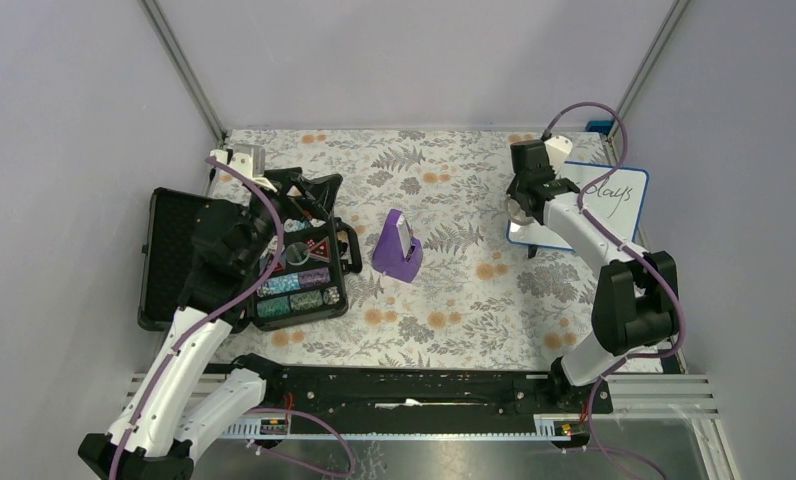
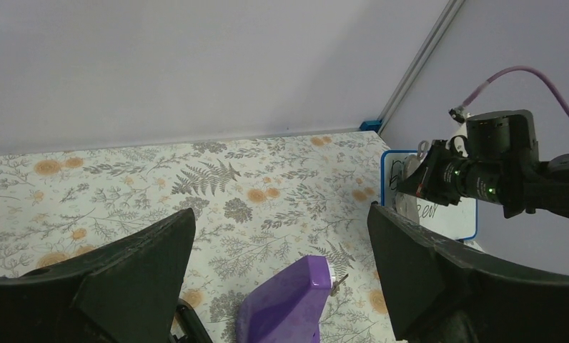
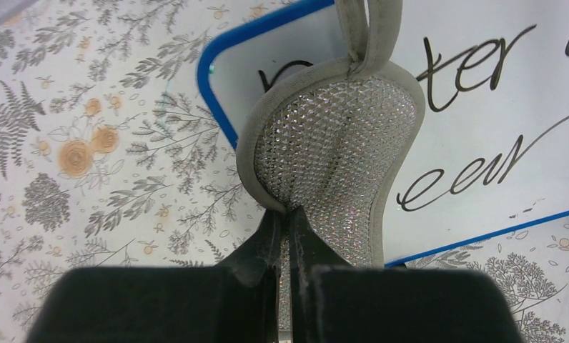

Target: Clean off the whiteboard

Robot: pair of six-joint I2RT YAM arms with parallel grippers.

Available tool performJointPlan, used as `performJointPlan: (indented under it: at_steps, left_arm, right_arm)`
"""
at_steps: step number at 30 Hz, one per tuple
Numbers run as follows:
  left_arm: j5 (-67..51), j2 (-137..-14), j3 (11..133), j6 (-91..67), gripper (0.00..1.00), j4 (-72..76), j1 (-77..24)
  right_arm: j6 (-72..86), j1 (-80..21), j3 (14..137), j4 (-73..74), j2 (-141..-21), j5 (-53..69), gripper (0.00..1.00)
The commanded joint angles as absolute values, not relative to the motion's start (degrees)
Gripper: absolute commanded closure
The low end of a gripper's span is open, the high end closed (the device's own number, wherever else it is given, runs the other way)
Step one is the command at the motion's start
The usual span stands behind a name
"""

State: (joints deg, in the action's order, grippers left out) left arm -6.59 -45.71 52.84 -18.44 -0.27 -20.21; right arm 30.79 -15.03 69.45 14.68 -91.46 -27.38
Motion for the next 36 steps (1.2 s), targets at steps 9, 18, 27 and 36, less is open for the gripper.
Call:
performJointPlan:
  at_steps: [9, 18, 27, 36]
  left_arm:
    - [-5.62, -44.65, 52.56, -18.54, 0.01, 3.31, -20.70]
    - [-5.24, -44.66, 52.27, -18.63, 0.01, 3.51, -20.92]
    - [-6.30, -44.80, 52.47, -18.63, 0.01, 3.56, -21.18]
    - [-5.76, -45.04, 52.39, -18.28, 0.01, 3.38, -21.27]
  right_arm:
    - [38.34, -11.89, 59.99, 10.23, -91.01, -31.24, 1.00]
    - [38.72, -9.18, 53.50, 10.90, -88.29, -31.78, 1.00]
    - [31.39, -9.28, 58.63, 7.94, -82.79, -26.10, 1.00]
    - [34.09, -10.02, 70.86, 11.65, -96.19, -21.97, 1.00]
